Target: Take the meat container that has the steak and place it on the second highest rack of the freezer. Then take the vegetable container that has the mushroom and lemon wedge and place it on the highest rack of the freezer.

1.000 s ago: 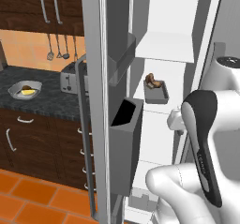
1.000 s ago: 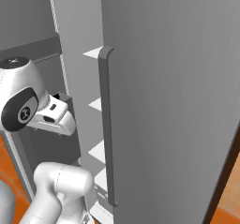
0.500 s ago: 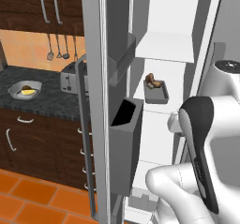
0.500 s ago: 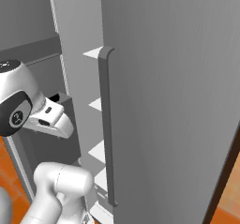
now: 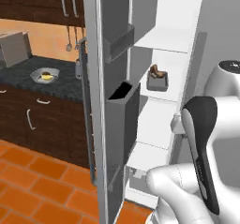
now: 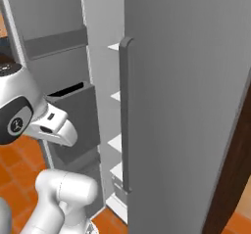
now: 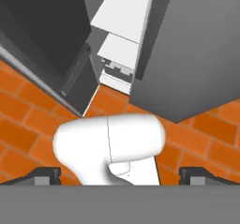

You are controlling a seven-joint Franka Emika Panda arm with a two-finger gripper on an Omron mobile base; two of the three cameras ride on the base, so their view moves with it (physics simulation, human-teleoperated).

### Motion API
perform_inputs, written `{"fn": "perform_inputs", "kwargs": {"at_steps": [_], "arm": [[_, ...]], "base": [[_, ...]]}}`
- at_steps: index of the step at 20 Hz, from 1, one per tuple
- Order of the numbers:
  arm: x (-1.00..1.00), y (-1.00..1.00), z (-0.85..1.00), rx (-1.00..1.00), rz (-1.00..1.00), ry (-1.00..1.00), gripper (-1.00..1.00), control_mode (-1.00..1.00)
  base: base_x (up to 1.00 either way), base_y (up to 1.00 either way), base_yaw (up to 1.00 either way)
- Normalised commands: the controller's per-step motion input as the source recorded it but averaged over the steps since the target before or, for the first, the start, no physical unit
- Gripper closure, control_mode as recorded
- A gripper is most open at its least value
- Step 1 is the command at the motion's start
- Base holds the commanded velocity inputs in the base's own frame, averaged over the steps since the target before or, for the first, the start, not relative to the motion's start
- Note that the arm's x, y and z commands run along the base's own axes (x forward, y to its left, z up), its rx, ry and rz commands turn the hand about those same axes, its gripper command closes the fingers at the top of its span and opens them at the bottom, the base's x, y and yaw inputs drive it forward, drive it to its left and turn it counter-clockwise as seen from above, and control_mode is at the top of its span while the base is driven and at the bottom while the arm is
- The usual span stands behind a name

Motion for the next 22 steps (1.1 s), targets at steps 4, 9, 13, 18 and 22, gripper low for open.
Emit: {"fn": "perform_inputs", "kwargs": {"at_steps": [4,9,13,18,22], "arm": [[0.0,0.0,0.0,0.0,0.0,0.0,-1.0,1.0],[0.0,0.0,0.0,0.0,0.0,0.0,-1.0,1.0],[0.0,0.0,0.0,0.0,0.0,0.0,-1.0,1.0],[0.0,0.0,0.0,0.0,0.0,0.0,-1.0,1.0],[0.0,0.0,0.0,0.0,0.0,0.0,-1.0,1.0]], "base": [[-0.44,-0.03,0.95],[-0.19,0.0,1.0],[-0.13,0.01,1.0],[0.33,0.16,0.42],[0.8,0.59,0.04]]}}
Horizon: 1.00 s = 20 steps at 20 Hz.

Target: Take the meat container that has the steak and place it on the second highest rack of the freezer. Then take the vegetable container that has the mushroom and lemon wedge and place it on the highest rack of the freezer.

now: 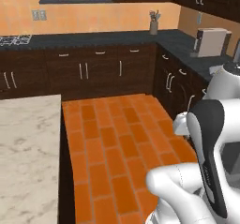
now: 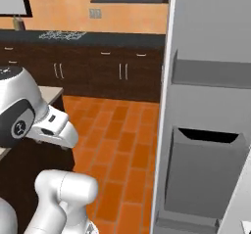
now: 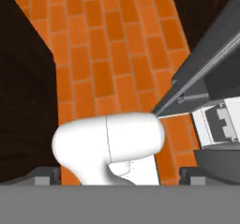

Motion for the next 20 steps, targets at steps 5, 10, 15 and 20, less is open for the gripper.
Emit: {"fn": "perform_inputs", "kwargs": {"at_steps": [5,10,15,20], "arm": [[0.0,0.0,0.0,0.0,0.0,0.0,-1.0,1.0],[0.0,0.0,0.0,0.0,0.0,0.0,-1.0,1.0],[0.0,0.0,0.0,0.0,0.0,0.0,-1.0,1.0],[0.0,0.0,0.0,0.0,0.0,0.0,-1.0,1.0]], "base": [[0.96,0.47,-0.01],[1.0,0.13,-0.06],[1.0,0.0,-0.08],[1.0,0.0,-0.1]]}}
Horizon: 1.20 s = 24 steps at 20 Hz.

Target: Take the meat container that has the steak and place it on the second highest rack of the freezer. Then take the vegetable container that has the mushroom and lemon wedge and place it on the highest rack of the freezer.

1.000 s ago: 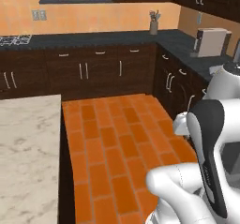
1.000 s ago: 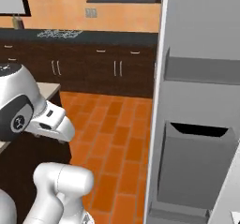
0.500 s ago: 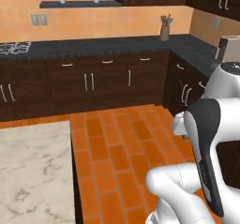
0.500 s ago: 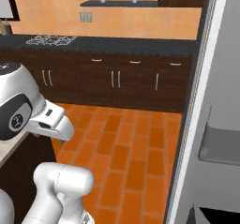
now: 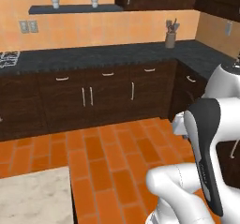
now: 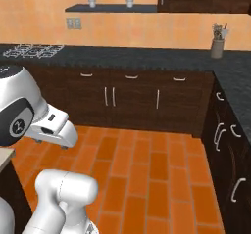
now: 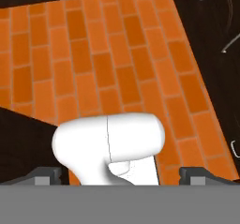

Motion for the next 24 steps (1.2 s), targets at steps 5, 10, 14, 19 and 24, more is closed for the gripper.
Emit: {"fn": "perform_inputs", "kwargs": {"at_steps": [5,10,14,19,24], "arm": [[0.0,0.0,0.0,0.0,0.0,0.0,-1.0,1.0],[0.0,0.0,0.0,0.0,0.0,0.0,-1.0,1.0],[0.0,0.0,0.0,0.0,0.0,0.0,-1.0,1.0],[0.0,0.0,0.0,0.0,0.0,0.0,-1.0,1.0],[0.0,0.0,0.0,0.0,0.0,0.0,-1.0,1.0]], "base": [[0.81,-0.01,-0.51],[0.53,0.0,-0.69],[0.52,0.0,-0.7],[0.57,0.0,-0.68],[0.66,0.06,-0.65]]}}
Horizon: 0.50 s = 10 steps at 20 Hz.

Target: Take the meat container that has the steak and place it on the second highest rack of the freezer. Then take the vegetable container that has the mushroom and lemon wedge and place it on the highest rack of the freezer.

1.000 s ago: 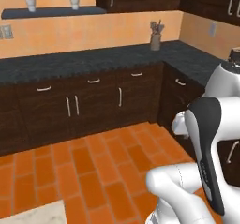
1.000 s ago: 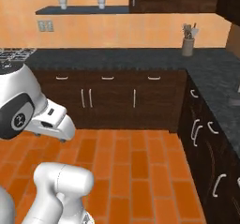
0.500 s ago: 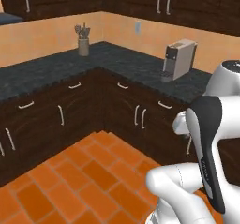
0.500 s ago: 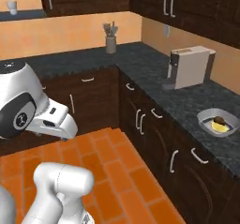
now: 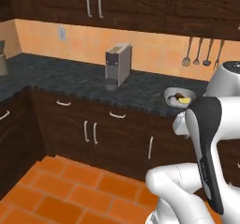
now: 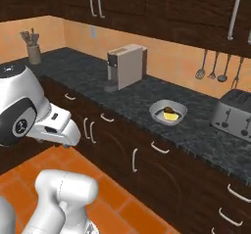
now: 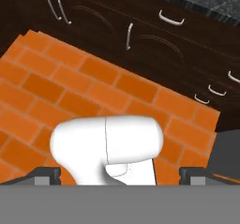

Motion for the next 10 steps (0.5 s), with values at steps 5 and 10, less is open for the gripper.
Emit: {"fn": "perform_inputs", "kwargs": {"at_steps": [5,10], "arm": [[0.0,0.0,0.0,0.0,0.0,0.0,-1.0,1.0],[0.0,0.0,0.0,0.0,0.0,0.0,-1.0,1.0]], "base": [[0.81,0.15,-0.59],[1.0,0.4,-0.46]]}}
